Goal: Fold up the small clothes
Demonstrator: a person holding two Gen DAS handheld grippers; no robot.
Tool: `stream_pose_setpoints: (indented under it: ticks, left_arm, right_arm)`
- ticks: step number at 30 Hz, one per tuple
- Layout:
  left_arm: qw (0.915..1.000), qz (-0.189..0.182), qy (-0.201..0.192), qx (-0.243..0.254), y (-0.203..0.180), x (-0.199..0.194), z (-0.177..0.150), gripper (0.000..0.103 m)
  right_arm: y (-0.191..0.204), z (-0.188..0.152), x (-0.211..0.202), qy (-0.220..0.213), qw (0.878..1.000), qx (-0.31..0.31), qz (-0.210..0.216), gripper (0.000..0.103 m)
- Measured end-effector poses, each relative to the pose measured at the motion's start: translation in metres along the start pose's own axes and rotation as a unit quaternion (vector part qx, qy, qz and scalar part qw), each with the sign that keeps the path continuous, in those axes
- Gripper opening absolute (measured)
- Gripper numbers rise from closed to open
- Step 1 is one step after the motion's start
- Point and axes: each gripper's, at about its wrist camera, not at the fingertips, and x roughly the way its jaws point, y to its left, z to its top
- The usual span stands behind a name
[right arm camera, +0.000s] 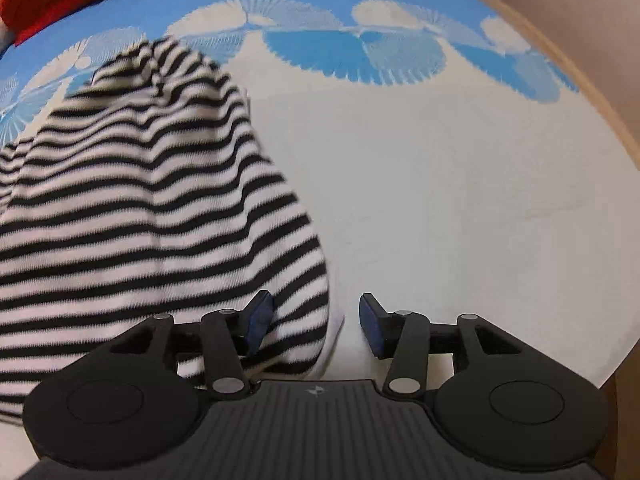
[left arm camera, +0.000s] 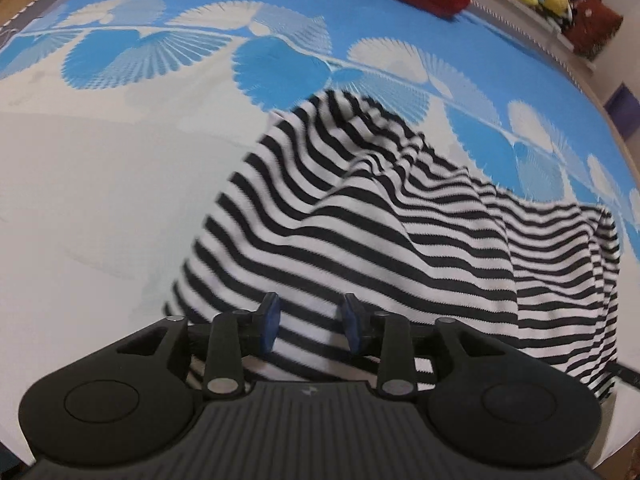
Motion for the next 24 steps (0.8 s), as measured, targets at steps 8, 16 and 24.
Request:
stream_pose_setpoints:
  ticks: [8,16,24]
  left_arm:
    - [0.9994,0.033,0.011,0.01,-0.008,0.028,0.01,0.062]
    - [0.9931,0.021,-0.018,-0.114,0.045,0.011,0.022,0.064]
    - [0.9879,0.009,-0.056,-0.145,0.08,-0.023,0.019,0.064]
  right_arm:
    - [-0.015,0.013,0.003,-0.008,0.999,0.049,0.008,0.049]
    - [-0.004,0.032,-0.018,-0.093,0.995,0.04,0.01,0.049]
    - [0.026,0.045,-0.013,-0.083,0.986,0.039,0.142,0.05]
